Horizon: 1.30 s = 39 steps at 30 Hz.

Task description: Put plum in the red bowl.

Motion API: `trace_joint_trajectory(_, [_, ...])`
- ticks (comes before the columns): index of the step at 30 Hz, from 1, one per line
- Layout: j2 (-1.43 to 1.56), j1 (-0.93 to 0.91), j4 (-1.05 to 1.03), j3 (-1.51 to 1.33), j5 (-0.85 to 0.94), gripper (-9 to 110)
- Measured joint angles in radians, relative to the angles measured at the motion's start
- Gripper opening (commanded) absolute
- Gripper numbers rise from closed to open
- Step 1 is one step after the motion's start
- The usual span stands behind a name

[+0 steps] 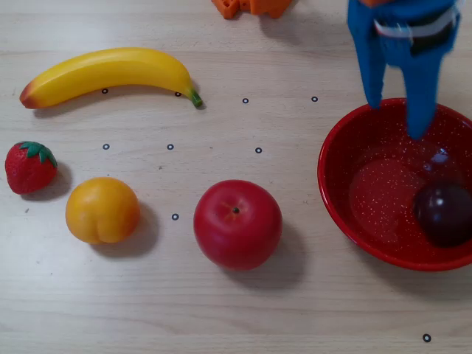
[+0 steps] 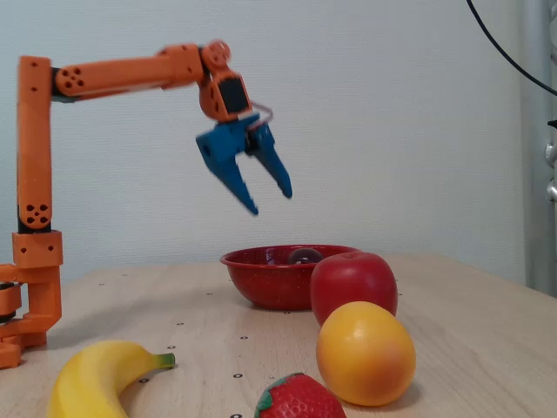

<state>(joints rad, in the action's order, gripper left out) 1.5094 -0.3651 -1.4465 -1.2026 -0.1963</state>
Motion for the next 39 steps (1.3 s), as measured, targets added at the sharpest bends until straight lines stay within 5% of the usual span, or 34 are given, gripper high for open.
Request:
trace_joint_trajectory(10, [0.373,0.230,0.227,-0.407,-0.015,0])
trace_joint_trajectory(25, [1.140,0.408,0.831,-1.505,-0.021,0])
trace_joint_trajectory(39, [1.675,0.408,0.876,-1.902,-0.037,0])
